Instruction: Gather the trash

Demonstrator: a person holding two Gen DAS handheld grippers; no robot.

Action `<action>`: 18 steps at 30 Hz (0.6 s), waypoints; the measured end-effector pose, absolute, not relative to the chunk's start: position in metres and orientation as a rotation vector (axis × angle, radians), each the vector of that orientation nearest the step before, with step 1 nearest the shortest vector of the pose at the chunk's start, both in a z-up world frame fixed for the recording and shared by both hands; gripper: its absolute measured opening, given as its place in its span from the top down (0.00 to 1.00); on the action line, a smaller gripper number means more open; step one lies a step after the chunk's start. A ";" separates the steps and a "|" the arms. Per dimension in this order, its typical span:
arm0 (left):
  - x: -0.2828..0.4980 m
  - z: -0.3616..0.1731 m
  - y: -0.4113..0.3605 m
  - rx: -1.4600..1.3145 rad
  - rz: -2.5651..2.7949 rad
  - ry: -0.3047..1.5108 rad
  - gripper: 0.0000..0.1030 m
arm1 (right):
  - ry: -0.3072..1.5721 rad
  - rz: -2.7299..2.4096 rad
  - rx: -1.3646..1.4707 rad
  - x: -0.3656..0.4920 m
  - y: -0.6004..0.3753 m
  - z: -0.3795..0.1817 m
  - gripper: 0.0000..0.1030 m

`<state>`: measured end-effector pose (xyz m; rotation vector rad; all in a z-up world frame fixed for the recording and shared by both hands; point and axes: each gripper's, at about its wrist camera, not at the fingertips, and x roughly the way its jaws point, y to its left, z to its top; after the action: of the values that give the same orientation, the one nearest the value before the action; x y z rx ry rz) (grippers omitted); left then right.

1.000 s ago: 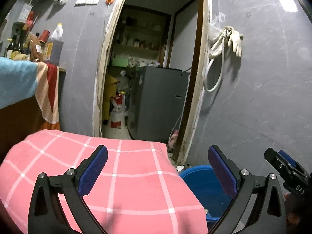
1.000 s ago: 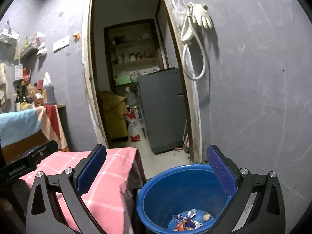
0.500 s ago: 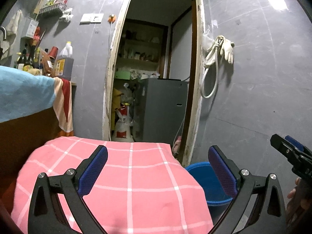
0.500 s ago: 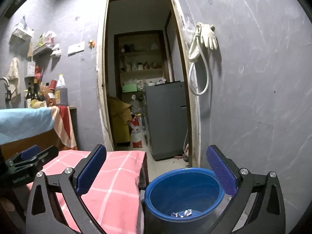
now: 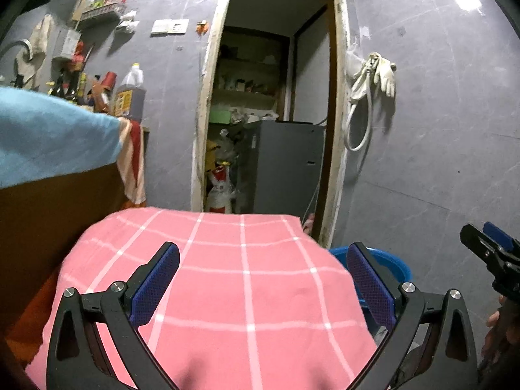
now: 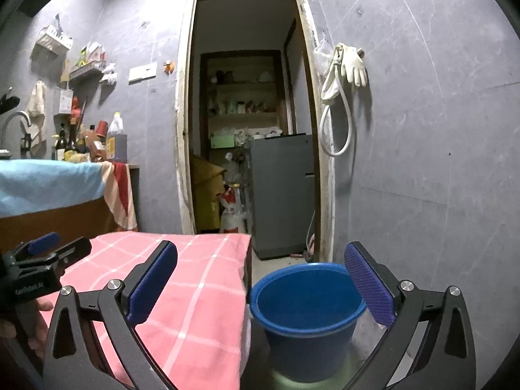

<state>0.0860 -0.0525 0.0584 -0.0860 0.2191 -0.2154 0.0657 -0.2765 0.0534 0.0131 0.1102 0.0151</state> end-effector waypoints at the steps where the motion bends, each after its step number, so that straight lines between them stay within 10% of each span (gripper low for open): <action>1: 0.084 0.056 -0.050 -0.092 -0.207 0.223 0.02 | 0.114 0.013 0.013 0.063 -0.275 0.051 0.00; 18: 0.045 0.026 -0.036 -0.097 -0.111 0.243 0.02 | 0.124 0.016 -0.001 0.029 -0.255 0.018 0.00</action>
<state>0.0453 -0.0361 0.0260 -0.0971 0.2428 -0.1113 0.0291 -0.2549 0.0177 -0.0009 0.1242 0.0161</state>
